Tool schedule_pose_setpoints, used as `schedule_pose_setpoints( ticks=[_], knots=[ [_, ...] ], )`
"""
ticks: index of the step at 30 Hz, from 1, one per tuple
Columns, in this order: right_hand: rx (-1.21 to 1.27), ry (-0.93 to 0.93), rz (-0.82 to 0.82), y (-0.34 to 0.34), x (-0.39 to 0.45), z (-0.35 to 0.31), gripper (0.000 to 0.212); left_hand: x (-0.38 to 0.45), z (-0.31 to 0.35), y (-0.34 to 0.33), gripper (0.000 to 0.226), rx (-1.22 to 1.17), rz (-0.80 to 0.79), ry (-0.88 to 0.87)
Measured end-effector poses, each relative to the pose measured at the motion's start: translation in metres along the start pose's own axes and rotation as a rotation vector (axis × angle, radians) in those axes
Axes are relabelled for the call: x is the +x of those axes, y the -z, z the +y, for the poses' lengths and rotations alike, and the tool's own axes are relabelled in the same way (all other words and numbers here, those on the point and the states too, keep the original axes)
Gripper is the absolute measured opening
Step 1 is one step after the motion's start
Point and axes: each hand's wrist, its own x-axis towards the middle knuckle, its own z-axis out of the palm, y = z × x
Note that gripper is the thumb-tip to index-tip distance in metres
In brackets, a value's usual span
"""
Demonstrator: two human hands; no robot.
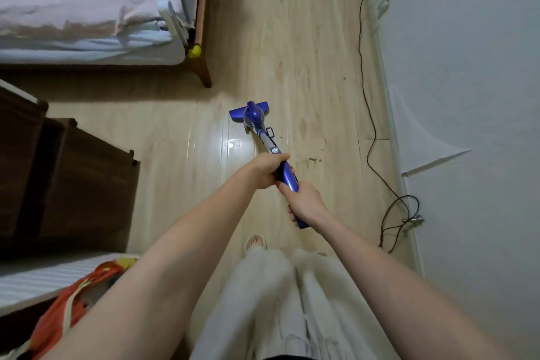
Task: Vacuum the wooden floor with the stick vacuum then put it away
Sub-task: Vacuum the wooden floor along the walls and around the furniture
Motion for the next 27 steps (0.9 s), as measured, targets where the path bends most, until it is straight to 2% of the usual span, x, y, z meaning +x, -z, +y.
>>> schedule_pose_setpoints(
  ticks=[13, 20, 27],
  knots=[
    [0.009, -0.037, -0.007, -0.015, -0.036, 0.012, 0.035, -0.017, -0.032, 0.010, 0.017, 0.023, -0.037, -0.023],
    [-0.048, -0.017, -0.038, 0.002, -0.095, 0.060, 0.031, -0.061, -0.088, -0.018, 0.013, 0.051, -0.074, -0.021],
    [-0.045, -0.005, -0.050, 0.026, -0.165, 0.115, 0.029, -0.097, -0.147, -0.054, 0.012, 0.117, -0.168, 0.054]
  ],
)
